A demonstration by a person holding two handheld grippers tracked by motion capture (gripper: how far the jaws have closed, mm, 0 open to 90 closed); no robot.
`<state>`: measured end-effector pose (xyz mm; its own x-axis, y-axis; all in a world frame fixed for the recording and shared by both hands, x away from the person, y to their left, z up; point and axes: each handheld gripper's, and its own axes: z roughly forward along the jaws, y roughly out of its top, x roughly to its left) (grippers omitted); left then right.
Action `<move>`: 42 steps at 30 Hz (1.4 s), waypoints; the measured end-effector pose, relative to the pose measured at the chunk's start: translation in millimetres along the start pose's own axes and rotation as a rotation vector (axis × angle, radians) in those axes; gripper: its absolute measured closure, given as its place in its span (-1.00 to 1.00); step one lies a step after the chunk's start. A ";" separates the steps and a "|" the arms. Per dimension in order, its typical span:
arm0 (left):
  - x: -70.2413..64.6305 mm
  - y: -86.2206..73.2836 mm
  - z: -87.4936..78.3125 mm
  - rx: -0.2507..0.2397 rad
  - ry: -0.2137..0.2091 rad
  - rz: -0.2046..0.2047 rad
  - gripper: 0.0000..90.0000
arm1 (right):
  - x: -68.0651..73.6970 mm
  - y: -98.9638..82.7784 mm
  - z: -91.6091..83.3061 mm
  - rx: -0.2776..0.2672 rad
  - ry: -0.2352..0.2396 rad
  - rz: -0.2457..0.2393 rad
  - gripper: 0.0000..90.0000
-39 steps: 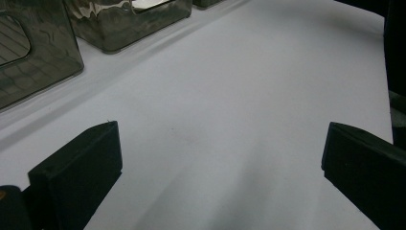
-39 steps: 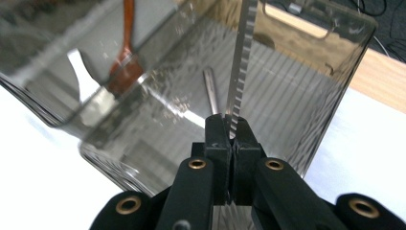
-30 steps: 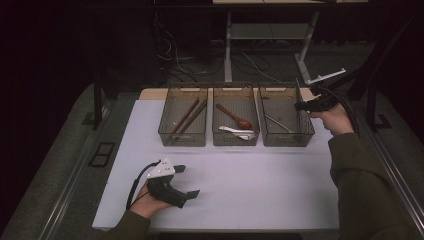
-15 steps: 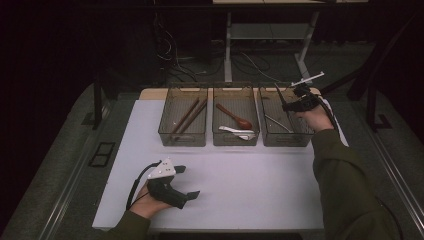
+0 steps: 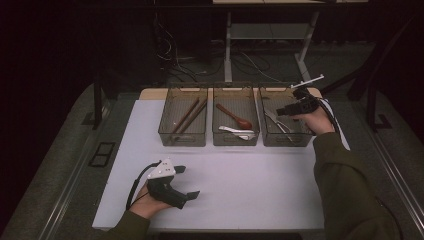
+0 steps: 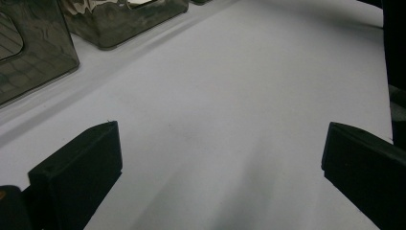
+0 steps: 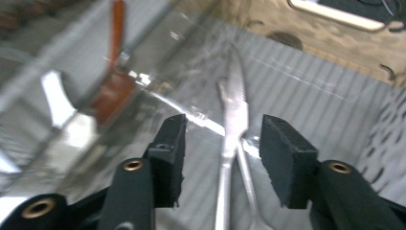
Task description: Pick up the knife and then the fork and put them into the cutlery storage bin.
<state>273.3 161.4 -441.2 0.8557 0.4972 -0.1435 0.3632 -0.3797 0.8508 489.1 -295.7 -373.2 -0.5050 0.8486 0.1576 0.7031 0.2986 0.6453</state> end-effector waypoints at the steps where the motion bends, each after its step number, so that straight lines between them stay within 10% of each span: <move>1: 0.1 0.0 -0.1 -0.001 0.001 -0.001 -1.00 | 1.8 -1.1 -4.1 -0.014 0.012 -0.003 0.05; 16: 0.9 -0.7 0.4 0.016 -0.001 -0.006 -1.00 | 32.3 -33.0 -43.5 -0.188 0.057 -0.026 -0.59; 42: 2.0 -1.3 -0.2 0.015 -0.004 -0.011 -1.00 | 95.7 -118.6 -51.6 -0.229 0.108 -0.162 -0.67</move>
<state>274.5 163.0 -442.5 0.8531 0.4981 -0.1552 0.3782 -0.3854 0.8417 331.6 -272.5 -396.2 -0.6603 0.7429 0.1101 0.4846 0.3095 0.8182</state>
